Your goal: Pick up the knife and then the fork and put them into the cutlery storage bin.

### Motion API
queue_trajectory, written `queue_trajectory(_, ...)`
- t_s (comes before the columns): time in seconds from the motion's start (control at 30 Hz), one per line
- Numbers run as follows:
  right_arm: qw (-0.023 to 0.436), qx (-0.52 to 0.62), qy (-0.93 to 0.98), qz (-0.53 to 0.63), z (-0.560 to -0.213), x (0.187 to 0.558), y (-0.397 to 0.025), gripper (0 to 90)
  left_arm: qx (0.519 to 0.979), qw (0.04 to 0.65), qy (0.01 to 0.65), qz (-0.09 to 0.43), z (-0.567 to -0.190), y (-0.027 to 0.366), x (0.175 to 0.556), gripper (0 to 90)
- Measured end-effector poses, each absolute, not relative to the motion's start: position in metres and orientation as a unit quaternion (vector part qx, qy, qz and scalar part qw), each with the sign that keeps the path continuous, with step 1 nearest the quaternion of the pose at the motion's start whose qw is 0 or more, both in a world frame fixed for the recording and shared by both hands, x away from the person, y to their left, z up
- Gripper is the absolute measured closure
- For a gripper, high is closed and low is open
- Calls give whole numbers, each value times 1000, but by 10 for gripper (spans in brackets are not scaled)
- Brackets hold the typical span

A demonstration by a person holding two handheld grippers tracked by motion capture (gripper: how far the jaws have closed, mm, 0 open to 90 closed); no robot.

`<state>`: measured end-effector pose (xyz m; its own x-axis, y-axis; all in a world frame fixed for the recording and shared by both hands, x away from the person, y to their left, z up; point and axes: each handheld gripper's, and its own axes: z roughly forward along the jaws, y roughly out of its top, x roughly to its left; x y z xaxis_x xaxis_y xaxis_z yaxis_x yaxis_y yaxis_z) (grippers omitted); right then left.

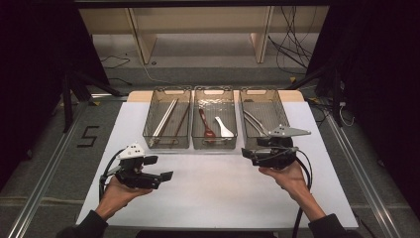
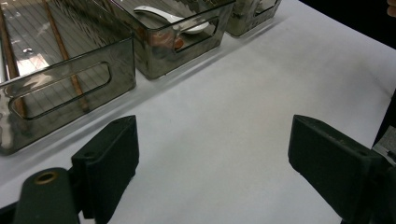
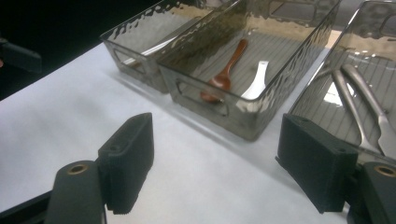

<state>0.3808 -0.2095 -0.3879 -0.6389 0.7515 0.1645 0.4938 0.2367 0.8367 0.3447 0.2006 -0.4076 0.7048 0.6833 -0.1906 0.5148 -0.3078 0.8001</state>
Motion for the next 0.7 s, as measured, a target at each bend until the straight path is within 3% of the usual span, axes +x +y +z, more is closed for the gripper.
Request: queue_trajectory(0.7,145,380,777,480,-405,333,-222,251,790,483,366,92,-403,203,337,157)
